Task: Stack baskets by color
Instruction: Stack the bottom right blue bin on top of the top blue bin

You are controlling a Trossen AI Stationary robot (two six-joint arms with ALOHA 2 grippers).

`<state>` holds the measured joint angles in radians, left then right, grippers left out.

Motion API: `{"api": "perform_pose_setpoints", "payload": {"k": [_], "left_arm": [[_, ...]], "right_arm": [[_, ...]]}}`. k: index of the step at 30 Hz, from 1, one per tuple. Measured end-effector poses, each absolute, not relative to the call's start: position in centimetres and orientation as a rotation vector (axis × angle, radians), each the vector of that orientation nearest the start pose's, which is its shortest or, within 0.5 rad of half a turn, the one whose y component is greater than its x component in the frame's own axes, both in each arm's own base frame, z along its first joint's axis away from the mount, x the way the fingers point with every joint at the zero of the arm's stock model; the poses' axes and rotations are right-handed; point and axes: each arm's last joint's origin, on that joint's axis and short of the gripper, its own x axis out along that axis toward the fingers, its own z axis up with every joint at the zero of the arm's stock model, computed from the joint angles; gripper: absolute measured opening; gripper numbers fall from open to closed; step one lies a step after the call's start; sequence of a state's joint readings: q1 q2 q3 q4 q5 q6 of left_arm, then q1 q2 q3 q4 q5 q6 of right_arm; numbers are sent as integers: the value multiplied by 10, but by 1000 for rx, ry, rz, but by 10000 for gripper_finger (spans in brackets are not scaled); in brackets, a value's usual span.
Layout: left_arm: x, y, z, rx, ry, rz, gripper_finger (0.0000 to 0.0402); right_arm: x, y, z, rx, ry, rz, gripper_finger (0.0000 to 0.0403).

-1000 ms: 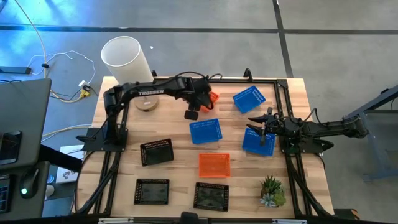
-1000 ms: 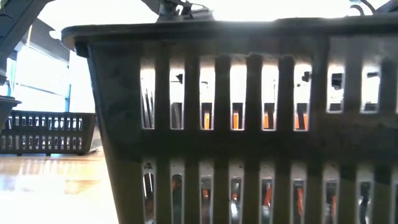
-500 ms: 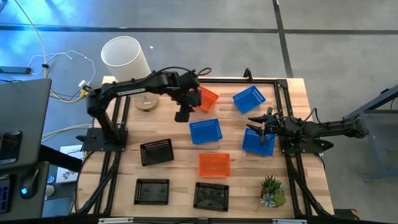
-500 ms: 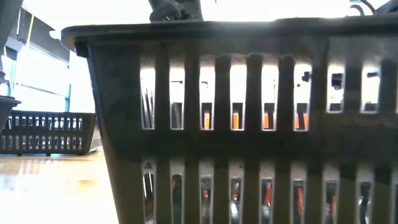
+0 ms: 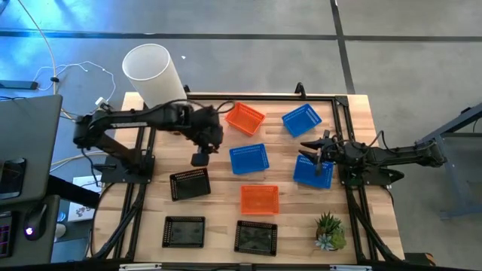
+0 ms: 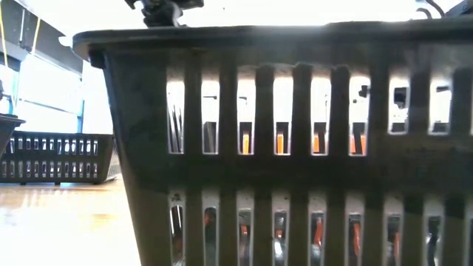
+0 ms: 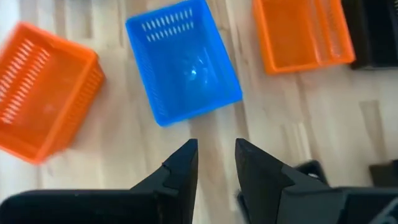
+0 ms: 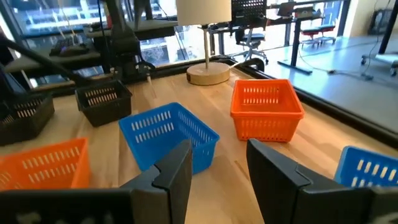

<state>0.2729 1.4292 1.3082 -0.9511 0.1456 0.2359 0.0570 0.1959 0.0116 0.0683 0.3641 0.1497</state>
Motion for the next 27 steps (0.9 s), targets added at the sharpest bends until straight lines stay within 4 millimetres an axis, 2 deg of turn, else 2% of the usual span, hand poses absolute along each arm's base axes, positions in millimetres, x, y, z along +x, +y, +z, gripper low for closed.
{"api": "perform_pose_setpoints", "payload": {"k": [7, 11, 18, 23, 27], "left_arm": [[249, 49, 295, -76, 979, 17, 94], [240, 38, 289, -80, 945, 55, 94], [227, 25, 280, -65, 948, 170, 93], [222, 19, 273, 8, 951, 183, 93], [220, 19, 268, 36, 927, 191, 93]], "right_arm": [[108, -4, 166, 218, -2, -312, 142], [107, -6, 171, 229, -65, -374, 142], [107, -6, 182, 191, -160, -349, 142], [105, -7, 199, 177, -128, -390, 145], [102, -9, 219, 146, -14, -474, 161]]}}
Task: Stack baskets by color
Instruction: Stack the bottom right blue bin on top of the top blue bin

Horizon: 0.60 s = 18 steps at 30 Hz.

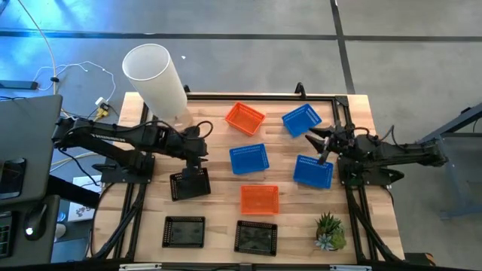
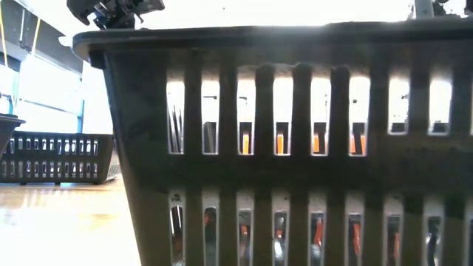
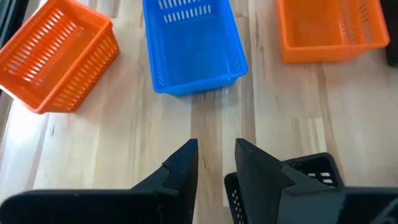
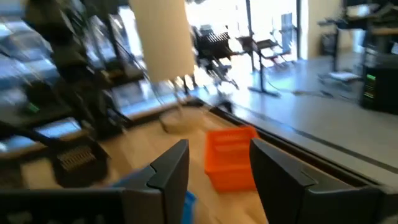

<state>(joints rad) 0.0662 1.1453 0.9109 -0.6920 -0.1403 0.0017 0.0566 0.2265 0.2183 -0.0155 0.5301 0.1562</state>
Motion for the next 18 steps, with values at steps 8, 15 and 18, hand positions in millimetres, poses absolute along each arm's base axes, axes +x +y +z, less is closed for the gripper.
{"api": "perform_pose_setpoints", "payload": {"k": [8, 15, 18], "left_arm": [[219, 19, 261, 38, 940, 193, 93], [219, 18, 256, 17, 932, 194, 94], [220, 18, 257, 6, 930, 186, 94]], "right_arm": [[101, -12, 252, 201, 253, -601, 208], [114, -19, 274, 272, 515, -654, 213], [121, -22, 271, 307, 686, -649, 213]]}}
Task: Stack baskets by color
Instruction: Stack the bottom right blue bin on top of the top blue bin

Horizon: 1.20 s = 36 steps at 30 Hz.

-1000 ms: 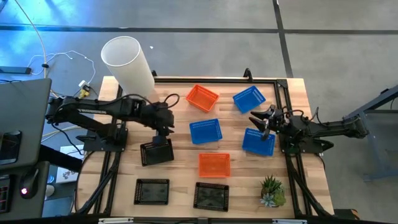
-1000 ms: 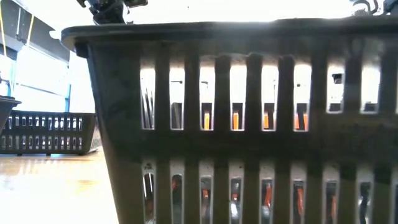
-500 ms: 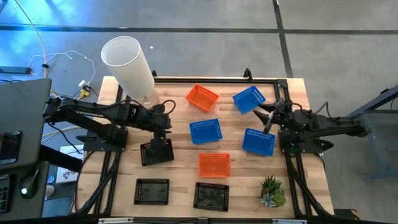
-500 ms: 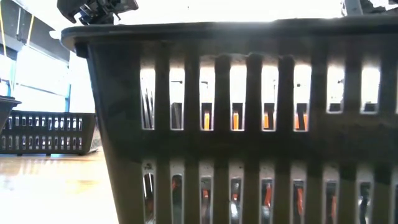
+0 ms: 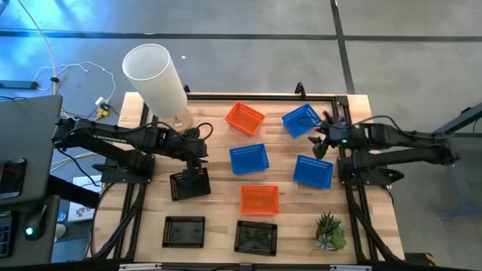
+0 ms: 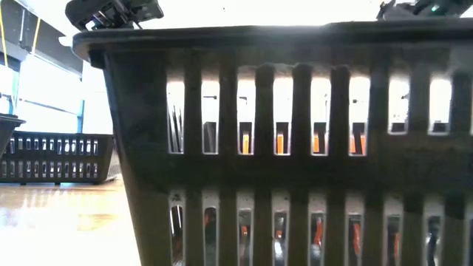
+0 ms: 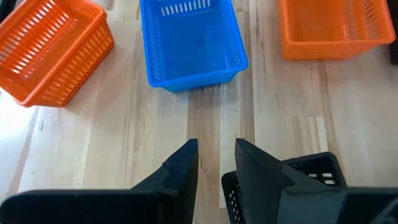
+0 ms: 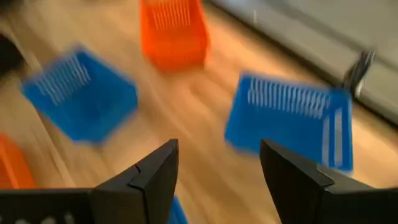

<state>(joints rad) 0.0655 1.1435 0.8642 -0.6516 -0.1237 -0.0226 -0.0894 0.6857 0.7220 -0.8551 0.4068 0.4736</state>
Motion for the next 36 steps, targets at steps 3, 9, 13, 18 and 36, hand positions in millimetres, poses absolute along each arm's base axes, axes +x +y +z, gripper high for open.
{"api": "perform_pose_setpoints", "payload": {"k": [3, 9, 13, 18, 36], "left_arm": [[220, 18, 257, 3, 930, 179, 94], [220, 18, 256, 2, 930, 178, 94], [220, 18, 256, 2, 930, 178, 94], [220, 18, 256, 2, 930, 178, 94], [220, 18, 256, 2, 932, 178, 94]], "right_arm": [[132, -25, 261, 348, 848, -585, 213], [153, -25, 240, 371, 1078, -427, 213], [162, -25, 227, 359, 1205, -371, 213], [172, -26, 212, 359, 1324, -371, 212], [194, -29, 172, 398, 1546, -437, 144]]}}
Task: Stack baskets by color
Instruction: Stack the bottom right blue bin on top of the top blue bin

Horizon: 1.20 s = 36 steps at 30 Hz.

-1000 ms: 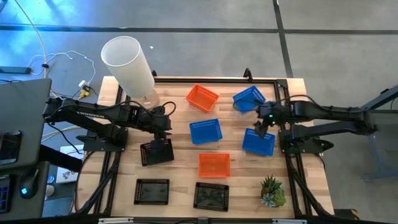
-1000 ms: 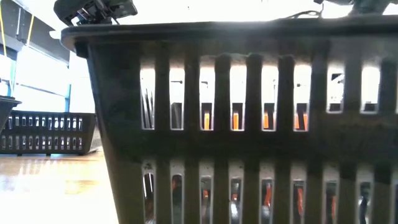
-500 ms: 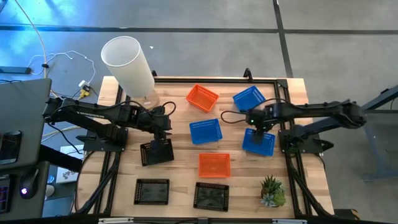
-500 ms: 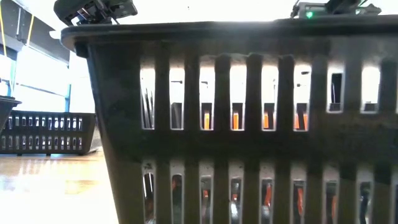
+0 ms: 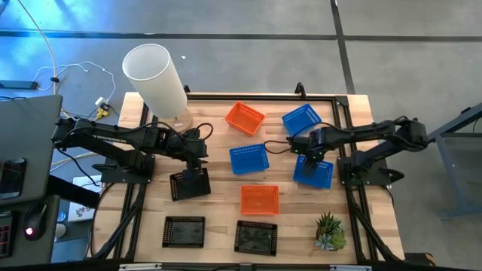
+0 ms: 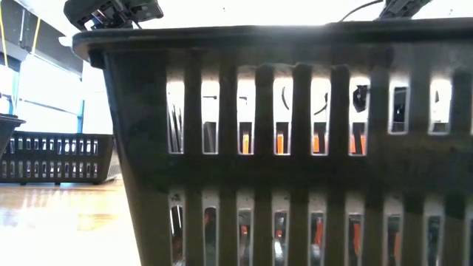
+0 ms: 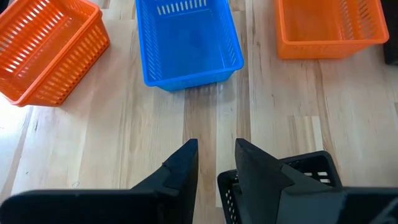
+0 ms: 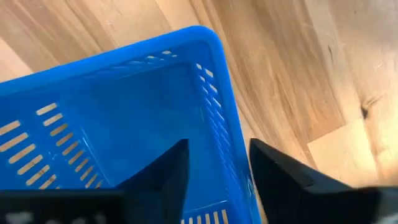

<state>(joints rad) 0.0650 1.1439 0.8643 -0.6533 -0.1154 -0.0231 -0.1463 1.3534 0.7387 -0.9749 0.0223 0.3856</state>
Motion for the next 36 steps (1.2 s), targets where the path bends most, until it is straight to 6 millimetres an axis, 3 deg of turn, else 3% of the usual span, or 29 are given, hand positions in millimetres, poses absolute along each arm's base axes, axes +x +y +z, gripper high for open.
{"api": "perform_pose_setpoints", "payload": {"k": [9, 21, 36], "left_arm": [[220, 18, 256, 2, 931, 178, 94], [220, 18, 256, 2, 931, 178, 94], [220, 18, 256, 2, 932, 177, 94]], "right_arm": [[194, -29, 171, 398, 1558, -436, 9], [195, -30, 178, 343, 1584, -401, 2], [222, -52, 259, 5, 1457, -436, 0]]}}
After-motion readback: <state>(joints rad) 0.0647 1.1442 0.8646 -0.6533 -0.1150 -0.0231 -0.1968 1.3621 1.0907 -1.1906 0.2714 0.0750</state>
